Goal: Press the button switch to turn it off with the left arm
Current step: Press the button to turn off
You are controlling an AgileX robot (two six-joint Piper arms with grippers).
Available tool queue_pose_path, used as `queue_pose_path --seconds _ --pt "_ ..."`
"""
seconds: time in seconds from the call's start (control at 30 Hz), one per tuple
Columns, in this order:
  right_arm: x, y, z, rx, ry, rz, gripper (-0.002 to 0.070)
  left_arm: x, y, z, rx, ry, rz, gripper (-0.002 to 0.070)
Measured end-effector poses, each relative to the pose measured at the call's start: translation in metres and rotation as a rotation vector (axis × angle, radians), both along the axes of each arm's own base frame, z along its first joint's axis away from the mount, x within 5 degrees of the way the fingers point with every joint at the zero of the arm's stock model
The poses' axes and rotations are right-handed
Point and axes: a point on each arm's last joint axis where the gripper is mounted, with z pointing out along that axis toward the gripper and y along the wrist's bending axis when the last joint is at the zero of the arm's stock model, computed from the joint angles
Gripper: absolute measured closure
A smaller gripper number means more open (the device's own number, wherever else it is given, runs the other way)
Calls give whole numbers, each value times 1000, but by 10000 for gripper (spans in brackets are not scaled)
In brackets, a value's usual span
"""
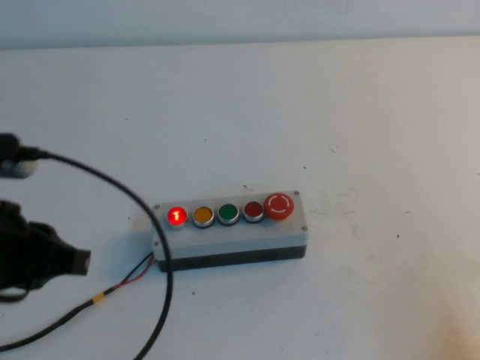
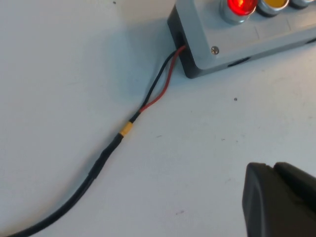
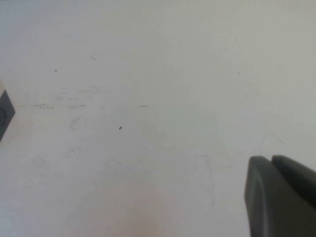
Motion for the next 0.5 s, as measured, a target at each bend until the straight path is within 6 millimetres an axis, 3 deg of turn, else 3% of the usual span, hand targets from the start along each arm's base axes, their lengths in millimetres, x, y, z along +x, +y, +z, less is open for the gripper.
queue_pose_path --seconds 0.2,0.5 --pt "0 0 0 0 0 0 692 63 -30 -4 85 152 -123 678" --pt "0 0 0 0 0 0 692 118 -91 -17 173 215 -294 678"
